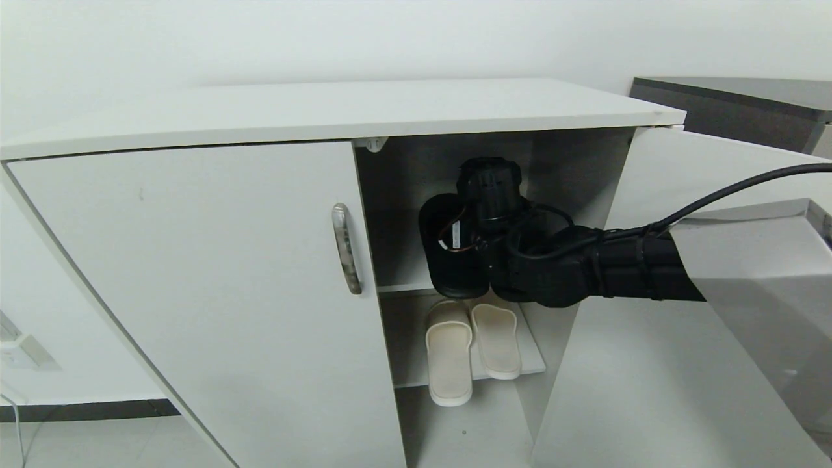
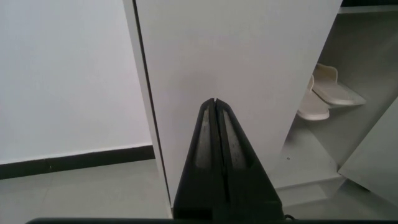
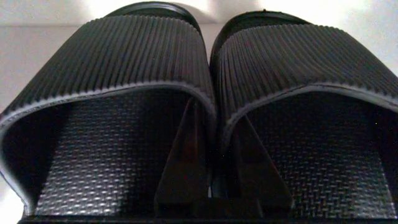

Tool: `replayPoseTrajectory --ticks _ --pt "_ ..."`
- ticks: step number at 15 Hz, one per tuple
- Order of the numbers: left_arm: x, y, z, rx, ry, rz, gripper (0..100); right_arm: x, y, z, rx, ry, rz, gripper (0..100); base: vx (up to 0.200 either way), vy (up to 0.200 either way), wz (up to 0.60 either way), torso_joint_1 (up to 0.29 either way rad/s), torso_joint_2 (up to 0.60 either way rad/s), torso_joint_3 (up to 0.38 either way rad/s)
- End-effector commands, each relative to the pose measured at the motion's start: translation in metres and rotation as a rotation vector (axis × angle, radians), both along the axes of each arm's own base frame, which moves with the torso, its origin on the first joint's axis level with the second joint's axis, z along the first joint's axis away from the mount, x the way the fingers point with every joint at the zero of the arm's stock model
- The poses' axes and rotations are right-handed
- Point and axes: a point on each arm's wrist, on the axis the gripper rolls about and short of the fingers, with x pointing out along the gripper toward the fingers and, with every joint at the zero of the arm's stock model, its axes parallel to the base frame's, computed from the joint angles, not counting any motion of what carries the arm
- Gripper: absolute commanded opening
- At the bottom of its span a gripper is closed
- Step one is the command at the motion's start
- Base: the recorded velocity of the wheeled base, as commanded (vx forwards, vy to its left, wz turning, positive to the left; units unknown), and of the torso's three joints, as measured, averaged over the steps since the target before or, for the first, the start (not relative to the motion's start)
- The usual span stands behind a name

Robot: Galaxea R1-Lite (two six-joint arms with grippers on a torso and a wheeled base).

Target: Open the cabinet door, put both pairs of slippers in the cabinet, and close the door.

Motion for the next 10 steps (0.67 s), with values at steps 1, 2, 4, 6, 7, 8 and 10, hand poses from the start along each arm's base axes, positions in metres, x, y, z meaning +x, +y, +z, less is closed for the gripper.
replayPoseTrajectory --ticks 1,2,4,6,7,8,10 --pt "0.0001 0.0000 0.0000 -0.001 0.001 0.000 0 0.0065 0.0004 -0.0054 -0.006 0.006 -0.009 0 0.000 0.000 0.00 0.000 0.00 0.000" --pt "-0.0001 0.0000 0.0000 0.000 -0.001 0.000 0 0.0065 0.0004 -0.0047 -0.005 0.004 -0.009 0 0.000 0.000 0.00 0.000 0.00 0.000" --pt "-0.0001 0.0000 0.0000 -0.001 -0.001 0.000 0 0.0067 0.0006 -0.0059 -0.009 0.007 -0.009 0 0.000 0.000 0.00 0.000 0.00 0.000" --pt "0.0001 0.0000 0.0000 -0.001 0.001 0.000 0 0.0067 0.0005 -0.0068 -0.011 0.009 -0.009 100 0.000 0.000 0.00 0.000 0.00 0.000" --pt "0.0001 0.0000 0.0000 -0.004 0.001 0.000 0 0.0064 0.0003 -0.0069 -0.012 0.010 -0.009 100 0.000 0.000 0.00 0.000 0.00 0.000" --pt "-0.0001 0.0000 0.0000 -0.004 -0.001 0.000 0 0.0049 0.0009 -0.0065 -0.013 0.011 -0.006 100 0.000 0.000 0.00 0.000 0.00 0.000" --pt "0.0001 0.0000 0.0000 -0.004 0.001 0.002 0 -0.0008 -0.0004 -0.0070 -0.022 0.019 -0.006 100 0.000 0.000 0.00 0.000 0.00 0.000"
